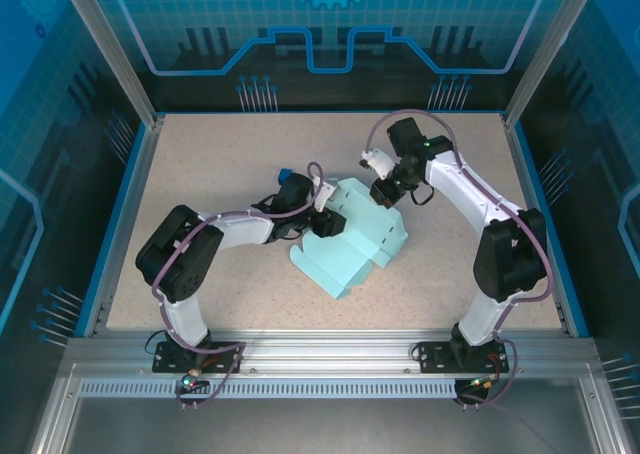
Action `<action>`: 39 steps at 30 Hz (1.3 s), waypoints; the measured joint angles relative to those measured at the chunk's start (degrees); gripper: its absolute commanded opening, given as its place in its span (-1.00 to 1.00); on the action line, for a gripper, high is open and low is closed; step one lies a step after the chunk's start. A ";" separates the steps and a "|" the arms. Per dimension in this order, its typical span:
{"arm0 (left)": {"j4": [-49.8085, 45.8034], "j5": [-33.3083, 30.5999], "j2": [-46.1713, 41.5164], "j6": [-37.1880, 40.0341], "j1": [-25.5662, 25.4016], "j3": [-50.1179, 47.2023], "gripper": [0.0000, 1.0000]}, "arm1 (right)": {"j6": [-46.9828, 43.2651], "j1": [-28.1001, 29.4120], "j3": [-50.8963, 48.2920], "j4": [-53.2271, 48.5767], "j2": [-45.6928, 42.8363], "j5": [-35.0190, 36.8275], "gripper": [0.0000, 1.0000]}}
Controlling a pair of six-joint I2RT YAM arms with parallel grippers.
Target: Fold the paper box
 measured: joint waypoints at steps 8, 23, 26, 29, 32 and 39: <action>0.04 1.73 -0.31 -0.20 -0.46 -0.50 0.07 | 0.11 -0.22 -1.77 0.94 0.09 0.00 -1.00; -2.67 4.85 -5.35 -0.04 5.40 8.28 0.18 | -2.43 -0.81 -3.58 3.06 -0.81 -2.49 -1.00; -2.91 6.40 -3.37 -0.20 5.40 11.30 0.11 | -2.40 -0.81 -3.61 3.10 -0.85 -3.02 -1.00; -2.95 8.33 -2.51 -0.46 5.38 11.96 -0.02 | -2.36 -0.81 -3.63 3.30 -0.85 -3.19 -1.00; -2.97 10.29 -2.16 -1.33 5.16 11.96 -0.12 | -1.92 -0.81 -3.63 3.78 -0.85 -3.15 -1.00; -1.25 14.29 -2.16 -3.41 3.87 10.95 -0.11 | -1.29 -0.81 -3.63 4.59 -0.85 -3.19 -1.00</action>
